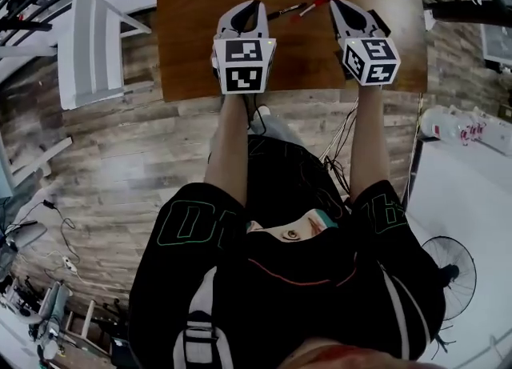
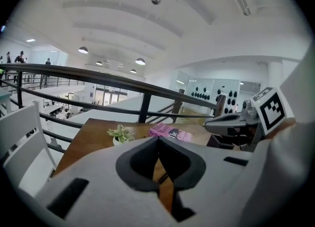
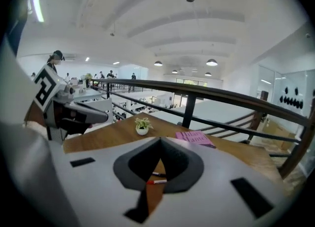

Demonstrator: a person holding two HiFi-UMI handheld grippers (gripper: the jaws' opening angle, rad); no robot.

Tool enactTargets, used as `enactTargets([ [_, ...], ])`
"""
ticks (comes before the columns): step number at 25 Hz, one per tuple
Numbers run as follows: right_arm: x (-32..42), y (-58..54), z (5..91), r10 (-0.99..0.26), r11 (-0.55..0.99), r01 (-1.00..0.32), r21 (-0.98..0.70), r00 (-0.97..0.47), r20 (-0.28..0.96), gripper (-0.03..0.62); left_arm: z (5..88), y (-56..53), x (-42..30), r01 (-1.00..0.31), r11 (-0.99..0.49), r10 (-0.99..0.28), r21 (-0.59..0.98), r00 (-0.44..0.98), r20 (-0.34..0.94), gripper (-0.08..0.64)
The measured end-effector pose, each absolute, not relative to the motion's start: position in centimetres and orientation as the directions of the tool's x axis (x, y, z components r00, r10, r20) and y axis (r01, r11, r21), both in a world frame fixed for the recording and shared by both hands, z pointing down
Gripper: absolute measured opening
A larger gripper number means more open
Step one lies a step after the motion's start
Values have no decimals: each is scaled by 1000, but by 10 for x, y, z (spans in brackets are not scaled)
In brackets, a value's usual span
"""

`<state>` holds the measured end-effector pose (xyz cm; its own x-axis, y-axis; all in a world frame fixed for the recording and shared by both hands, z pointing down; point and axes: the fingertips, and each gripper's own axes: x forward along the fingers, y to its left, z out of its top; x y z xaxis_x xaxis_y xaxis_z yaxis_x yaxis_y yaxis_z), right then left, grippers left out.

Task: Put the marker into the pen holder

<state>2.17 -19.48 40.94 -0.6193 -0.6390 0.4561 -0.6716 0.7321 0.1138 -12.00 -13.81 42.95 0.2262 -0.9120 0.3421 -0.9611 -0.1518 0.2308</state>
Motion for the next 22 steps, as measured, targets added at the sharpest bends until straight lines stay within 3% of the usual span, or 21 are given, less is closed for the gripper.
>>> enactTargets([
  [6, -7, -202, 445, -560, 804, -560, 199, -601, 571, 5, 437, -152, -141, -955, -134, -916, 265, 222, 335, 6],
  [22, -27, -202, 528, -371, 923, -52, 381, -380, 848, 6, 490, -159, -163, -925, -80, -890, 372, 234, 391, 6],
])
